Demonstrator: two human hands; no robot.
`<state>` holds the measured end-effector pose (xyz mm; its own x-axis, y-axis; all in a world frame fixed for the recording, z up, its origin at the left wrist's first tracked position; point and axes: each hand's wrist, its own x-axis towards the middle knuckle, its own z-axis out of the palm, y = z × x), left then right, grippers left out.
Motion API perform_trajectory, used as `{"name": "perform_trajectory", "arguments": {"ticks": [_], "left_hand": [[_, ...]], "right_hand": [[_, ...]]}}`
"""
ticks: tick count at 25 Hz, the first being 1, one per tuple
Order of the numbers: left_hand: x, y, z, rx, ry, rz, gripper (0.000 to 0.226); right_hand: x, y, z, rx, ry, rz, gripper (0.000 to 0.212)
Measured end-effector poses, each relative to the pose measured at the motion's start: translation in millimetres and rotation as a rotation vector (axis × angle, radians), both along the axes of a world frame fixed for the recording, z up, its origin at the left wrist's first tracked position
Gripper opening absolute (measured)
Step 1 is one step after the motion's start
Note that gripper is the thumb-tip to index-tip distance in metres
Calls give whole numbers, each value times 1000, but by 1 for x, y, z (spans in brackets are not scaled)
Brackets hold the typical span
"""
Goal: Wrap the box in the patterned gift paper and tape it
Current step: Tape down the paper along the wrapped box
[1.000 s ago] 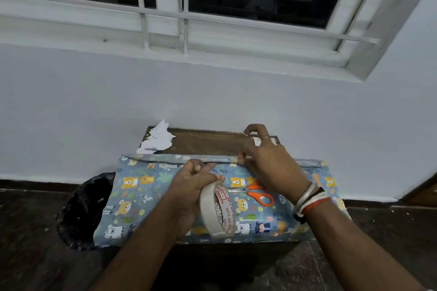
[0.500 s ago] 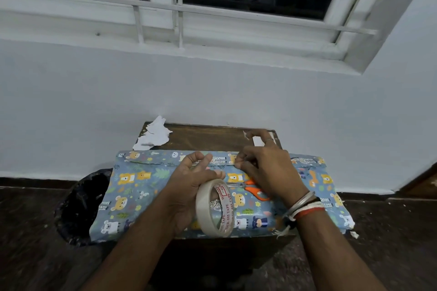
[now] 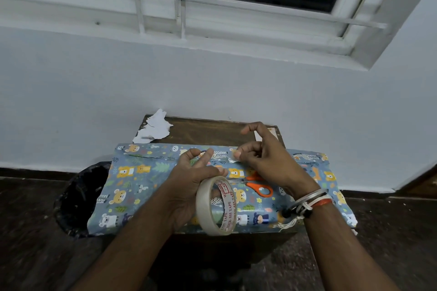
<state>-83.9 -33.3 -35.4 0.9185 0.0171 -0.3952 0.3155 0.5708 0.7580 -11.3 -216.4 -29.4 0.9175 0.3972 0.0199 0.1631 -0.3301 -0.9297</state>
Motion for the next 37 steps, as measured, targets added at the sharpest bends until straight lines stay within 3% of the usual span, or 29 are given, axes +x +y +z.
{"name": "perform_trajectory", "arguments": {"ticks": [9,16,21,27,29,32,35,37], "left_hand": [[-1,-1,0,13,-2,4,65],[0,-1,2,14,17,2,65],[-2,-1,7,30,27,-8,64],[0,-1,5,27,24,-10,66],[0,-1,5,4,15,2,56],[-1,-1,7,-10,-18,37,48],[-1,5,8,47,-128,61,67],[-1,9,8,110,-194,62,72]], "right_hand": [[7,12,0,-220,-75,83,43],[8,22,-9,-411,-310,-27,46],[11,23,-17,-472,-354,-196,44],[5,23,-14,-452,-285,-71,49],[4,22,-11,-441,-261,-43,49],[3,18,-8,-404,-255,-94,33],[0,19,7,-144,-125,-91,6],[-7,20,25,33,33,40,21]]}}
